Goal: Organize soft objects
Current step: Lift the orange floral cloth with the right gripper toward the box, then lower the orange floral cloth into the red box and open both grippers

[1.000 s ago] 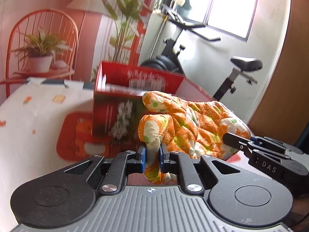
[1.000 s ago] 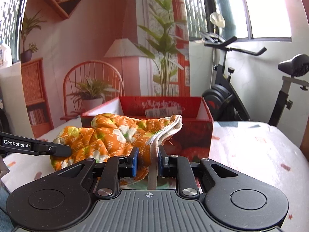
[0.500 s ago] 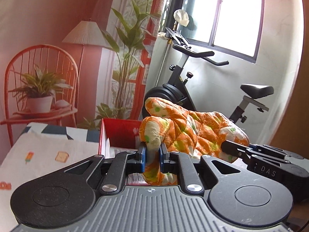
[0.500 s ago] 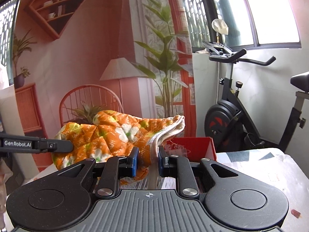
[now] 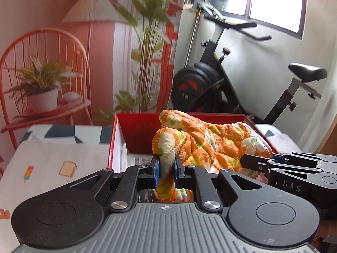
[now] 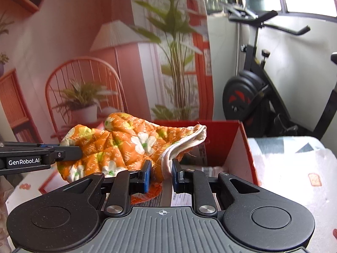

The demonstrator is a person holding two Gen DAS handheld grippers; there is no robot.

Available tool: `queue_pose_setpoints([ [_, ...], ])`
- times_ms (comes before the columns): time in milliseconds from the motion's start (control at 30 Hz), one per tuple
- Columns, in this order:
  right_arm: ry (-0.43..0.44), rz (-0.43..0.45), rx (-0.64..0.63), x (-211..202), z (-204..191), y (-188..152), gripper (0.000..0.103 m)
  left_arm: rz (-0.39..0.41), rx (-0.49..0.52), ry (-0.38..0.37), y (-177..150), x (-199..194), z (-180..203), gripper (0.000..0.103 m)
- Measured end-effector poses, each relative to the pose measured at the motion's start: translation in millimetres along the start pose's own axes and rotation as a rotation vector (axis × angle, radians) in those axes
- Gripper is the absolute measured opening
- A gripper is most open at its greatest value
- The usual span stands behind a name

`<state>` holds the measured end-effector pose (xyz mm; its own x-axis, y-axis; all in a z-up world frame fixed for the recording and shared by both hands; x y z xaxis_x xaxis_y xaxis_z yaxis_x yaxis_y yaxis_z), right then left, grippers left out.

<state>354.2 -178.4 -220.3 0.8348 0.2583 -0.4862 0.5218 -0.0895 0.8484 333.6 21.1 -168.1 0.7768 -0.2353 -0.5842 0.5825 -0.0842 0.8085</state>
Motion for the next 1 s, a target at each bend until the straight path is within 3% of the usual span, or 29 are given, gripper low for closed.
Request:
queue_pose_setpoints([
  [233, -0.012, -0.132, 0.043, 30.3, 6.0, -14.3, 0.018, -0.124, -0.032, -0.021, -11.5, 28.4, -7.4, 0.015],
  [467, -0.028, -0.168, 0.021, 36.5, -0.8, -18.5, 0.018, -0.165, 0.015, -0.001, -13.6, 39.9, -5.1, 0.015],
  [533, -0.036, -0.169, -0.008, 34.6, -3.3, -17.2, 0.018, -0.158, -0.002, -0.01, -11.9, 37.9, -7.3, 0.021],
  [600, -0.052, -0.168, -0.063, 32.3, -7.0, -16.3, 0.022, -0.129, -0.025, -0.038, -11.3, 31.5, -10.5, 0.053],
  [633, -0.063, -0.168, -0.087, 30.5, -9.3, -17.1, 0.026, -0.11, -0.033, -0.051, -11.0, 25.8, -9.3, 0.059],
  [700, -0.079, -0.144, -0.125, 23.4, -12.3, -19.8, 0.03, -0.071, -0.03, -0.049, -10.1, 16.3, -10.0, 0.063],
  [767, -0.096, -0.11, -0.148, 14.3, -13.9, -22.1, 0.052, -0.044, -0.02, -0.054, -9.1, 6.6, -9.6, 0.065],
  [867, -0.108, -0.047, -0.181, -4.5, -15.3, -27.9, 0.074, -0.002, -0.004, -0.062, -9.9, -8.4, -9.7, 0.074],
  [900, -0.112, -0.033, -0.187, -10.9, -15.2, -30.3, 0.079, 0.008, 0.001, -0.059, -10.8, -13.5, -9.8, 0.079],
  [967, -0.122, 0.009, -0.179, -24.3, -14.4, -35.3, 0.092, 0.03, 0.013, -0.06, -13.7, -23.4, -9.4, 0.08],
  [1000, -0.122, 0.026, -0.169, -30.9, -13.2, -37.3, 0.094, 0.037, 0.023, -0.064, -16.0, -28.5, -8.6, 0.08],
])
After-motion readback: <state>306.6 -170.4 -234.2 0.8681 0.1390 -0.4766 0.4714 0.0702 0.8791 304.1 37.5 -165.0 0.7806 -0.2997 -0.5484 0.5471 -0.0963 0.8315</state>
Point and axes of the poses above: each gripper's, at about its wrist camera, not at the fingertips, and x roughly the way its jaws point, z to its right, y to its top, the point moved 1 cm from there along x, roughly the way its jaws point, and after that the axes turned 2 degrees about y, right-handed, at the moved point
